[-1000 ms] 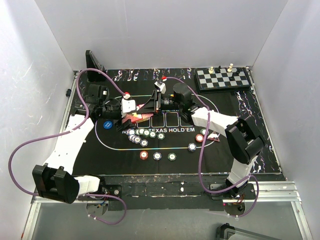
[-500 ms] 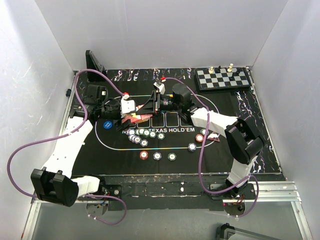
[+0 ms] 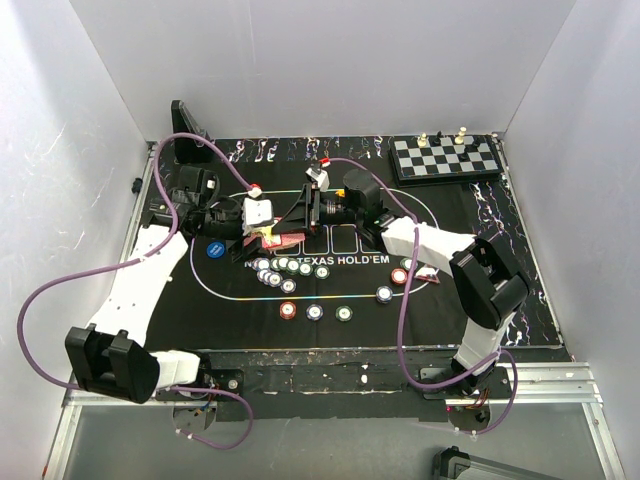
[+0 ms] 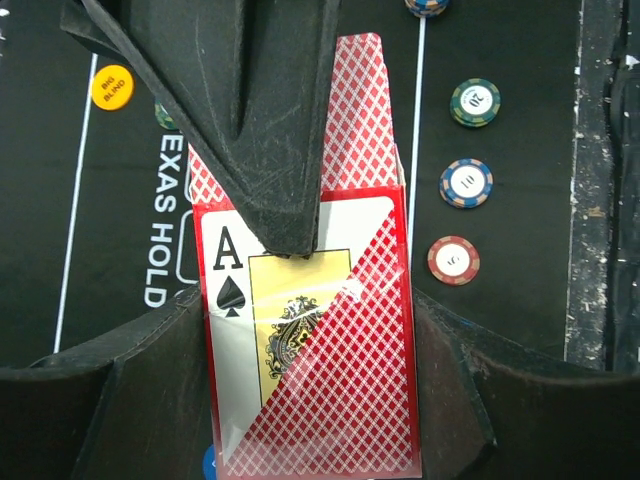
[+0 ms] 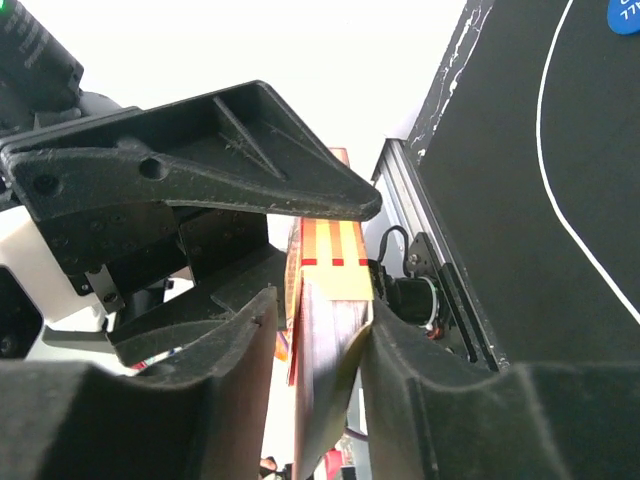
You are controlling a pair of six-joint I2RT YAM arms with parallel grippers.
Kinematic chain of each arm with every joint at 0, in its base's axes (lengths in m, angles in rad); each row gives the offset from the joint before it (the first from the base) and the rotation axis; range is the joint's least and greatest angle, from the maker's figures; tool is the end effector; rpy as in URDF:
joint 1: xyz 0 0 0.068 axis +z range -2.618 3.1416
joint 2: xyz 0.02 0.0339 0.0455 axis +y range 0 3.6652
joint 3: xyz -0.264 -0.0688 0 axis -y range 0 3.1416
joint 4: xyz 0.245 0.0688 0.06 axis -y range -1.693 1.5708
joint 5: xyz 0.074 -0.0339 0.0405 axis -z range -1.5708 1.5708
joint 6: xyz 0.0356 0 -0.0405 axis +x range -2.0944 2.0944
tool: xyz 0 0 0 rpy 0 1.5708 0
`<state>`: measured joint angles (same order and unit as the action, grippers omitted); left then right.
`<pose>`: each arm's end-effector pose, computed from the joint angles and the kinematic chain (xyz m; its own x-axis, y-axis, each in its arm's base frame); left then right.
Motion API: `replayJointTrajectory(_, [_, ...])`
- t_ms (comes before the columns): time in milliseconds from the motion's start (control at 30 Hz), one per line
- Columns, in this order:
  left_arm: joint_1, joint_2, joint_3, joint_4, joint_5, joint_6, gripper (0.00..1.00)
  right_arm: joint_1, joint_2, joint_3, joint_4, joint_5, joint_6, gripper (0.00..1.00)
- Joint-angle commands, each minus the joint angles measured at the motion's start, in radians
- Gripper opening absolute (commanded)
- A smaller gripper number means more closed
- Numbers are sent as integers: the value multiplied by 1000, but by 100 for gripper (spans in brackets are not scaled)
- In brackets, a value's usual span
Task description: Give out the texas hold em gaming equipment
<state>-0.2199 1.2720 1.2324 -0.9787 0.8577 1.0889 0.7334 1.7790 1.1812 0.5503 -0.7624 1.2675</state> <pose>0.2289 -0.0787 0.3332 0.0847 0.5751 -0.8137 0.9818 0.0912 0.1667 0.2885 0.2930 0.2788 -0.9617 0.0625 -0.2670 -0.2640 0.0529 0.9631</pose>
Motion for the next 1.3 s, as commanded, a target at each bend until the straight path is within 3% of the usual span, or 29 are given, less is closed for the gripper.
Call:
replayJointTrajectory(0, [-7, 0, 49, -57, 23, 28, 19, -9, -79, -17, 33, -40, -43, 48])
replayJointTrajectory(200, [-6, -19, 36, -78, 17, 60, 13, -48, -118, -64, 0, -57, -57, 57])
replayJointTrajectory(400, [-7, -22, 36, -90, 24, 52, 10, -48, -139, -66, -111, -52, -132, 57])
replayJointTrajectory(833, [-19, -23, 58, -75, 56, 8, 0, -32, -89, 1, -174, -87, -152, 57])
replayJointTrajectory(1267, [-19, -30, 64, -63, 83, -17, 0, -54, -105, -26, -184, -98, -152, 43])
